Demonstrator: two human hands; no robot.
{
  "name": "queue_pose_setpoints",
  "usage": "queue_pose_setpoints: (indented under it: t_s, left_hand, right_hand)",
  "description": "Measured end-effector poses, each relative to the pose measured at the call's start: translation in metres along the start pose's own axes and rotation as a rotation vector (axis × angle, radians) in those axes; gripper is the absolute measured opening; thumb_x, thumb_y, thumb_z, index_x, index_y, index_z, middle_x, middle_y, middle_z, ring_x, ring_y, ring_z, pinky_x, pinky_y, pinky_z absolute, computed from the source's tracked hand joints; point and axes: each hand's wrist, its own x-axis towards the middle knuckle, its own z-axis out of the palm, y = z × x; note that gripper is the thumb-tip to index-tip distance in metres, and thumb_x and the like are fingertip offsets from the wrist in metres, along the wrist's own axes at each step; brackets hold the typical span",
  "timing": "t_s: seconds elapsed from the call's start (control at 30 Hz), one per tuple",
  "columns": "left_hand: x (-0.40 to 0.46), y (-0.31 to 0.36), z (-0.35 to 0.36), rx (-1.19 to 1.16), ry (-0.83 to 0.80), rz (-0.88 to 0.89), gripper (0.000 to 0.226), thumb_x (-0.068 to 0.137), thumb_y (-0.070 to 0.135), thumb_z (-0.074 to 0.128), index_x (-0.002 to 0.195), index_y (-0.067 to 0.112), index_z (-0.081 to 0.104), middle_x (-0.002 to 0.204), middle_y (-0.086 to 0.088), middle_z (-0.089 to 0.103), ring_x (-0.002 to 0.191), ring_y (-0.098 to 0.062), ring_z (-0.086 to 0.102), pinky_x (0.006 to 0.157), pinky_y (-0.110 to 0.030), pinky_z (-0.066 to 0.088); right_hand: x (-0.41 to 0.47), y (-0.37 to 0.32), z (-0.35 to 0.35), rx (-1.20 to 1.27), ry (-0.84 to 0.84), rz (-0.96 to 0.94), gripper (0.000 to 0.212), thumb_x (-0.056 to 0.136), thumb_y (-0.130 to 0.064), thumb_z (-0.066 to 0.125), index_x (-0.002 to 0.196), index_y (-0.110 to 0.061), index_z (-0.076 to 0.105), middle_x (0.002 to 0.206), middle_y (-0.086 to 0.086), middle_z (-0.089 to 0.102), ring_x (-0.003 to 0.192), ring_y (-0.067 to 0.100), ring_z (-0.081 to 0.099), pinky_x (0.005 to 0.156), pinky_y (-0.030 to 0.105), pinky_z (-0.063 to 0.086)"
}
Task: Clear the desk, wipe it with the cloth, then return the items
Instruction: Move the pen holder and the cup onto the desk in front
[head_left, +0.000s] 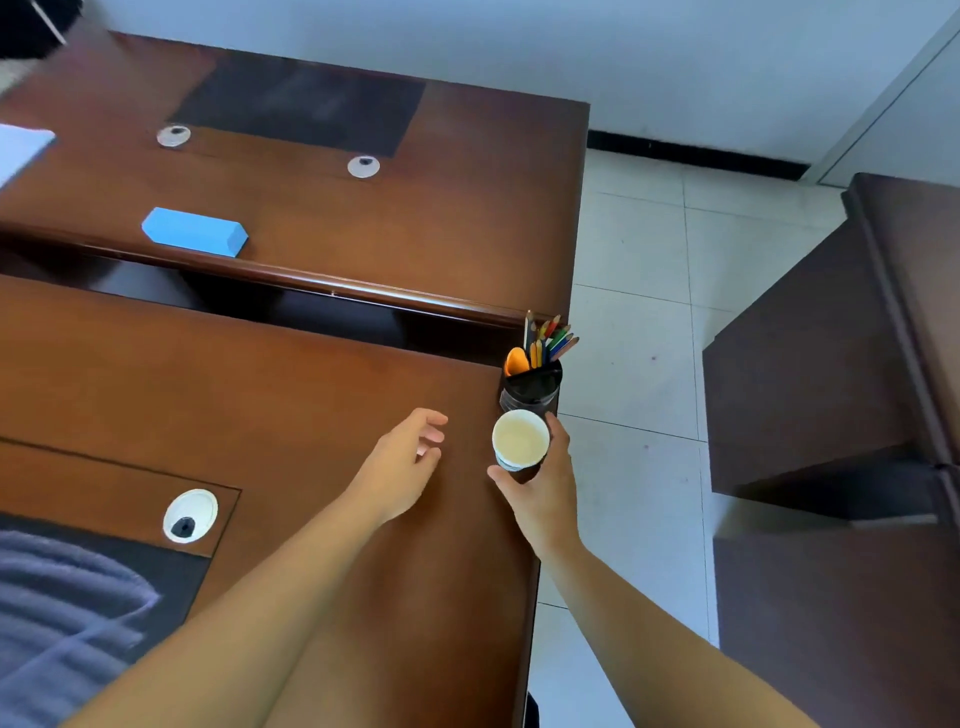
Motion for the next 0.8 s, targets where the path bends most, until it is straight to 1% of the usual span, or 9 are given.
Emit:
queue_pose_setpoints:
  t_s: [0.1,0.13,0.23,0.4,0.47,0.53,0.6,0.67,0.8]
  left_hand:
    - [0.025,0.008,0.010,0.003,0.016,0.005,0.040,0.104,0.011,0.059,0.137,0.031,0.051,0.124,0.013,0.062,0.106,-0.009,0.063,0.088,-0.011,0.044]
    - [0.032,0.010,0.013,0.006,0.016,0.006,0.042,0.103,0.010,0.061,0.138,0.031,0.051,0.125,0.013,0.061,0.107,-0.010,0.064,0.091,-0.012,0.046]
    - [0.055,0.016,0.024,0.007,0.015,0.009,0.052,0.099,0.009,0.069,0.141,0.031,0.049,0.133,0.011,0.060,0.114,-0.009,0.062,0.104,-0.026,0.052]
    - [0.088,0.028,0.042,-0.027,0.019,0.060,0.079,0.088,0.019,0.084,0.152,0.035,0.040,0.151,0.011,0.052,0.134,-0.010,0.054,0.110,-0.030,0.047]
    - [0.097,0.036,0.049,-0.090,-0.009,0.114,0.097,0.080,0.024,0.091,0.157,0.037,0.032,0.157,0.012,0.047,0.141,-0.010,0.048,0.115,-0.035,0.044]
    - [0.105,0.042,0.058,-0.179,-0.046,0.177,0.108,0.075,0.028,0.095,0.158,0.036,0.028,0.157,0.015,0.047,0.144,-0.012,0.046,0.117,-0.035,0.043]
    - [0.111,0.045,0.067,-0.244,-0.056,0.225,0.110,0.072,0.033,0.097,0.158,0.036,0.028,0.154,0.018,0.049,0.143,-0.012,0.048,0.116,-0.033,0.044]
    - [0.116,0.047,0.074,-0.281,-0.027,0.246,0.107,0.070,0.035,0.098,0.155,0.038,0.032,0.148,0.023,0.052,0.138,-0.007,0.051,0.115,-0.031,0.047]
    - [0.124,0.045,0.077,-0.260,0.049,0.270,0.090,0.070,0.037,0.097,0.140,0.049,0.043,0.133,0.031,0.060,0.127,0.001,0.058,0.111,-0.038,0.053]
  right_hand:
    - [0.001,0.004,0.006,0.009,0.037,-0.010,0.104,0.073,-0.040,0.097,0.154,-0.038,0.031,0.148,-0.011,0.051,0.138,0.014,0.050,0.111,0.042,0.053]
    - [0.001,0.005,0.005,0.009,0.042,-0.019,0.102,0.073,-0.039,0.097,0.153,-0.038,0.033,0.146,-0.012,0.052,0.137,0.013,0.050,0.109,0.041,0.054]
    - [0.005,0.009,-0.001,-0.016,0.039,-0.065,0.098,0.075,-0.036,0.096,0.153,-0.033,0.038,0.144,-0.011,0.053,0.135,0.013,0.051,0.105,0.037,0.056]
    - [0.011,0.022,-0.023,-0.047,0.020,-0.139,0.088,0.073,-0.034,0.097,0.146,-0.030,0.048,0.132,-0.018,0.052,0.125,0.009,0.053,0.094,0.026,0.057]
    - [0.011,0.027,-0.033,-0.038,0.031,-0.141,0.087,0.072,-0.034,0.098,0.144,-0.031,0.049,0.131,-0.016,0.053,0.121,0.010,0.055,0.090,0.022,0.055]
    - [0.013,0.030,-0.041,-0.023,0.056,-0.144,0.087,0.071,-0.033,0.099,0.142,-0.034,0.048,0.131,-0.014,0.055,0.121,0.012,0.056,0.087,0.019,0.053]
    - [0.016,0.033,-0.048,-0.006,0.081,-0.147,0.089,0.070,-0.030,0.100,0.140,-0.039,0.045,0.131,-0.014,0.054,0.119,0.012,0.056,0.085,0.016,0.051]
    - [0.021,0.034,-0.053,0.015,0.091,-0.137,0.089,0.070,-0.029,0.100,0.140,-0.040,0.045,0.131,-0.014,0.055,0.119,0.011,0.056,0.084,0.016,0.050]
    - [0.033,0.038,-0.059,0.023,0.104,-0.131,0.086,0.071,-0.028,0.099,0.141,-0.033,0.049,0.132,-0.014,0.055,0.119,0.013,0.057,0.084,0.019,0.052]
